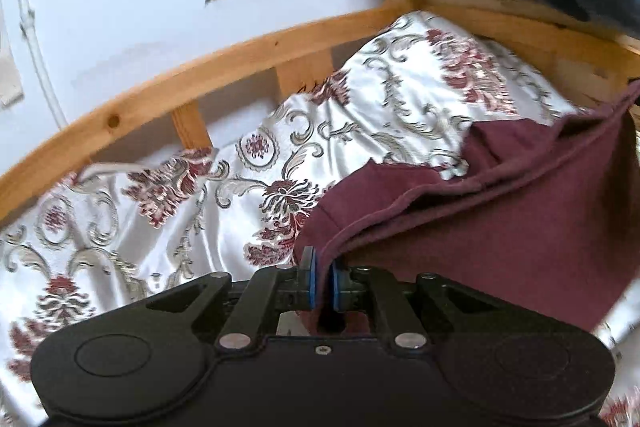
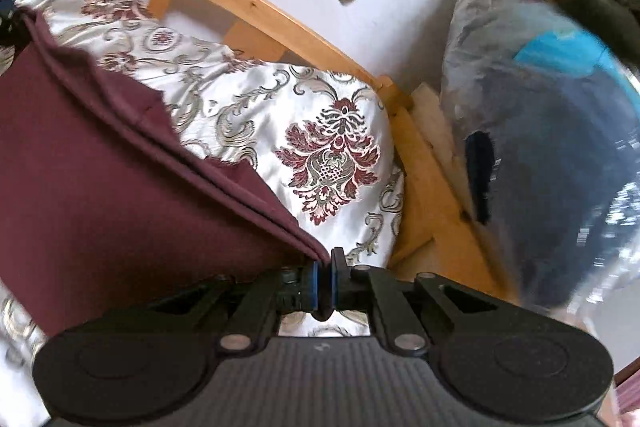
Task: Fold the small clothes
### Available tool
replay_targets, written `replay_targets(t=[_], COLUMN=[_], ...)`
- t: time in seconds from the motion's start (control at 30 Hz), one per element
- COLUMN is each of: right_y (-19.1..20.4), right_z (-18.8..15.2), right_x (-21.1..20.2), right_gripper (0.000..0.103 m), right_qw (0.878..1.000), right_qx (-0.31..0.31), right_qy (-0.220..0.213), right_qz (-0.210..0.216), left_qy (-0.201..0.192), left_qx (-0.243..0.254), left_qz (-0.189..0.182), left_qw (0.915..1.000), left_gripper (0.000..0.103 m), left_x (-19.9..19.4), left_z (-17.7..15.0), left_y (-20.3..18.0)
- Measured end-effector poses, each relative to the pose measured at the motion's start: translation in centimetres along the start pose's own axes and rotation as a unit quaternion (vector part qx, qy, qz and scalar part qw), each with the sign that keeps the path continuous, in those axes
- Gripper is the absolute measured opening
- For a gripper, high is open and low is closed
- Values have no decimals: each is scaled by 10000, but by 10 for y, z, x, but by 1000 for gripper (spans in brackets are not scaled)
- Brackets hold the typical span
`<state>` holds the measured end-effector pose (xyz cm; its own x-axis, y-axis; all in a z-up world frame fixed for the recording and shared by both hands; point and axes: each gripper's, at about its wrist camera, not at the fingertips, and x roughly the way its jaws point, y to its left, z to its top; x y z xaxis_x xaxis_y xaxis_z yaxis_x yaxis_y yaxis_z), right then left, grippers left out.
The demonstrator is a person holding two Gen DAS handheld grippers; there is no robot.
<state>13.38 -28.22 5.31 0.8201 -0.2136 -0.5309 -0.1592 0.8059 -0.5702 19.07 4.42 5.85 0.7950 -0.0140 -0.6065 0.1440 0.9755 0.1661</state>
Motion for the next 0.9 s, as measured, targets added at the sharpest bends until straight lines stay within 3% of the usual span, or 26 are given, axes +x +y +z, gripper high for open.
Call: replay_targets(t=[0.23, 0.6, 0.7, 0.8, 0.87, 0.9], right_y=[1, 17, 17, 15, 9, 6], right_z=[-1, -15, -17, -22, -27, -29], right_x=[61, 106, 117, 125, 125, 123], right_gripper=[7, 8, 12, 33, 52, 55], right_qw=[9990, 9959, 9934, 9900, 9868, 9849], right_qx=[327, 815, 1073, 1317, 1564, 1682], right_qy=[304, 395, 408, 477, 406, 385], right_qz=[16, -86, -40, -141, -150, -165], left_qy=[-22, 160, 170, 215, 250, 254], left_qx=[-498, -772, -793, -849, -945, -973], left_qz=[-219, -543, -564, -577, -534, -499], left_qw=[9985, 9954, 9951, 9945, 9938, 9937], left_gripper=[9, 10, 17, 27, 37, 39], left_x=[52, 92, 97, 101, 101, 101], left_z=[5, -12, -15, -19, -20, -20], left_y=[15, 27, 29, 31, 35, 37])
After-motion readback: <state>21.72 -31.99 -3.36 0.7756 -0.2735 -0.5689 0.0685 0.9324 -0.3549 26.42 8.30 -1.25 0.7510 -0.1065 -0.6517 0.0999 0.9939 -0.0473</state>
